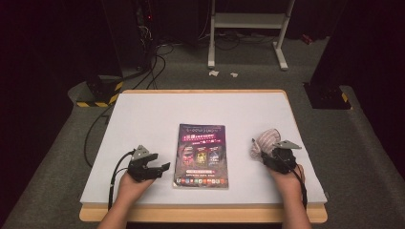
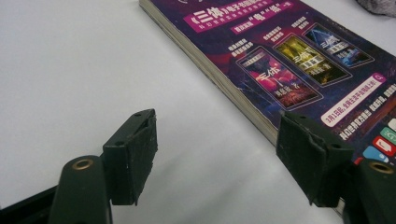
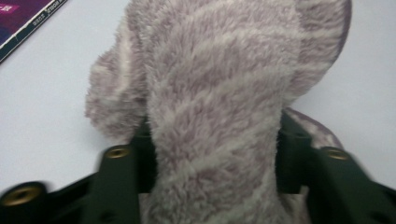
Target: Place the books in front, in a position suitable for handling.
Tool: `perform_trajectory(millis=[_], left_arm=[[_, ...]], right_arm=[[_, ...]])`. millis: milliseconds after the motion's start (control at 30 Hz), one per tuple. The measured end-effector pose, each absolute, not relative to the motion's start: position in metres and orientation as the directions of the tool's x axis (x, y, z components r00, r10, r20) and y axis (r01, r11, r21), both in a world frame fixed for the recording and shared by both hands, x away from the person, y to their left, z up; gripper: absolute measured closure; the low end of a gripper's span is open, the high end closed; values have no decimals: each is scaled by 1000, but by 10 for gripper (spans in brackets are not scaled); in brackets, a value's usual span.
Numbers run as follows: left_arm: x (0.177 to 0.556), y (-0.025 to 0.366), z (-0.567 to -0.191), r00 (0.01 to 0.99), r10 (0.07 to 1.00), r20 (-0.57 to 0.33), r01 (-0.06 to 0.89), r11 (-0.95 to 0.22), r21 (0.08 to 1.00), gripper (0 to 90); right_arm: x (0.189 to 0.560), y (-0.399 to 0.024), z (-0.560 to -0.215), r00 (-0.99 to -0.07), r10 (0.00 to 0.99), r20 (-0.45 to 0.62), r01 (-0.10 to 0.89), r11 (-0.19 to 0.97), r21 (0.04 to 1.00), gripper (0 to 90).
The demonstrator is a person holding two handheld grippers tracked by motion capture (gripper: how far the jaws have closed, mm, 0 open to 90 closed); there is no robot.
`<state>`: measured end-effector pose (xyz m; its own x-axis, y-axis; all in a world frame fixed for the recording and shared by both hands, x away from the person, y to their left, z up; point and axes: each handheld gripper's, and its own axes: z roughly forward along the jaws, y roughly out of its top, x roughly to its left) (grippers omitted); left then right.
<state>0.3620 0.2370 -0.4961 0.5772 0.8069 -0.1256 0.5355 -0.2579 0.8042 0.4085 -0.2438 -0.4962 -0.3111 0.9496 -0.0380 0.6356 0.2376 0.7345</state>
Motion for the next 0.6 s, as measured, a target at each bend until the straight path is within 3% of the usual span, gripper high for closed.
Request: perform_trajectory(millis=[133, 300, 600], left_arm=[[362, 239, -495, 570, 814, -114, 526, -255, 811, 297], [361, 239, -494, 567, 818, -97, 514, -259, 818, 306], [362, 244, -493, 549, 830, -99, 514, -242, 823, 313]], right_arm=[[408, -246, -495, -313, 949, -34, 630, 235, 740, 649], [394, -239, -473, -359, 933, 5, 552, 208, 808, 658], [365, -163, -462, -631, 775, 40, 456, 329, 827, 648]])
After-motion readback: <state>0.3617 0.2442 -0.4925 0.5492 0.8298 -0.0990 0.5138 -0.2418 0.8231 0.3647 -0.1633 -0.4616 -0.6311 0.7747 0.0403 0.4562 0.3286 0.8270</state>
